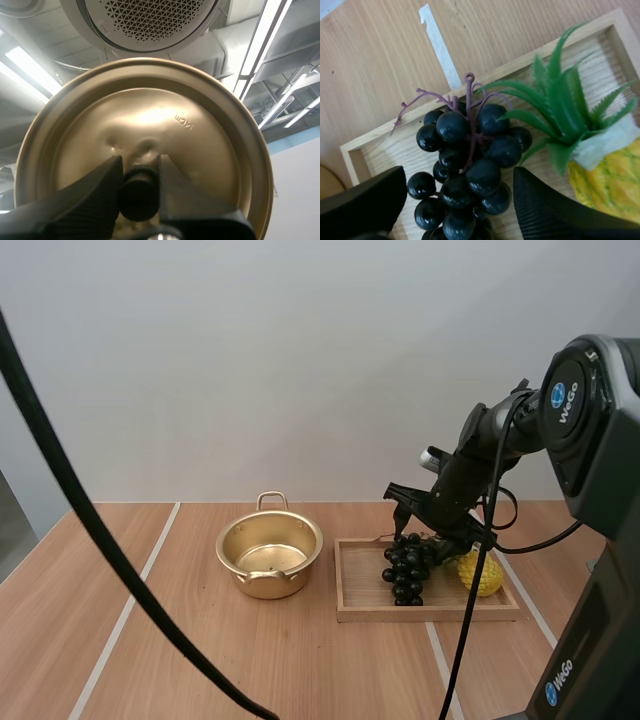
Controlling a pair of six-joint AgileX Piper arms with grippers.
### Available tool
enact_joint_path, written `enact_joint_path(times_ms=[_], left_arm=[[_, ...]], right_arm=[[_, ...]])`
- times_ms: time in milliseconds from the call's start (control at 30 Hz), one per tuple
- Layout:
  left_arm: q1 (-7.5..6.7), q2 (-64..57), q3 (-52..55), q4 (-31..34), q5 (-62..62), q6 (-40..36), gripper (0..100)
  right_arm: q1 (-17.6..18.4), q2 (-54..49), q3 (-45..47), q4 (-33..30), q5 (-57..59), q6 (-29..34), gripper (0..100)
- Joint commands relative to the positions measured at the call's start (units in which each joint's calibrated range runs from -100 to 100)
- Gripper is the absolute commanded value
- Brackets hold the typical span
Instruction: Open the pot, put the grape inside, and close it
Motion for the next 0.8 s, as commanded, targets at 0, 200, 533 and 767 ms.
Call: enact_joint_path(times_ms=[0,200,533,767], left_arm=[[-0.04,-0.35,-0.26,0.31,-2.4,-0.43,0],[-0.04,-0.35,-0.26,0.31,-2.4,-0.43,0],[-0.04,-0.35,-0.26,0.31,-2.4,-0.43,0],[-0.04,-0.35,-0.26,0.31,-2.4,-0.43,0]], right_arm=[[1.5,-0.1,-0.55,-3.69,-1.14,3.13,100],[3.1,0.09,-0.55,-8.04,-2.73,8.75,100],[3.11,3.55,-0.55,-8.04,-2.88,9.78,100],[3.11,5.47,-0.55,-8.02,-5.09,9.85,100]])
